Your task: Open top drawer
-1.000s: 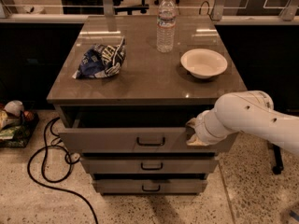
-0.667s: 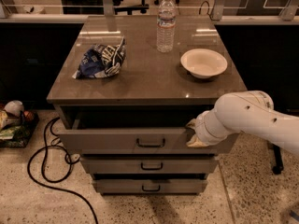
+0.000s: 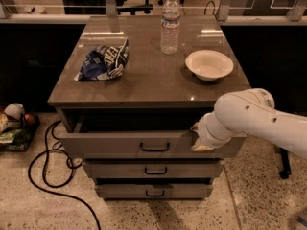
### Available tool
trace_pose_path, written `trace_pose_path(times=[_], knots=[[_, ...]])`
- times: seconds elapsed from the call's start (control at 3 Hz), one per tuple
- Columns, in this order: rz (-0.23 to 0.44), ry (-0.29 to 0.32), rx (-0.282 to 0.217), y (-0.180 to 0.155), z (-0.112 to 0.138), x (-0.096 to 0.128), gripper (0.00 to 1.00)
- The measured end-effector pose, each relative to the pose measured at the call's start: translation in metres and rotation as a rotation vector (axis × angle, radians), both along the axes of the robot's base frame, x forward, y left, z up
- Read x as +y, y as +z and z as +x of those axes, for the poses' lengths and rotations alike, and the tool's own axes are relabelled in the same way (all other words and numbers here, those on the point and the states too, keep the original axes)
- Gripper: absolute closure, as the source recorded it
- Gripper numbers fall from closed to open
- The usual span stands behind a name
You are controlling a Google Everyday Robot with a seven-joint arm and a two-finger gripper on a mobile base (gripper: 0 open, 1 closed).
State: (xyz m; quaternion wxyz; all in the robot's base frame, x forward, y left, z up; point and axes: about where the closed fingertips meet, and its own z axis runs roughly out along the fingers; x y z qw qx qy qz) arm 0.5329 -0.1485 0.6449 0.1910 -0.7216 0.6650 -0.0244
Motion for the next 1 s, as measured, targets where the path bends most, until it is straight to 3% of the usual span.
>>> trace_pose_path(times=[0.33,1.0], knots=[[-0.058,0.028,0.096,-0.0060,-0.0213,0.0072,1.00],[-0.058,0.028,0.096,-0.0059,-0.0214,0.0072,1.00]])
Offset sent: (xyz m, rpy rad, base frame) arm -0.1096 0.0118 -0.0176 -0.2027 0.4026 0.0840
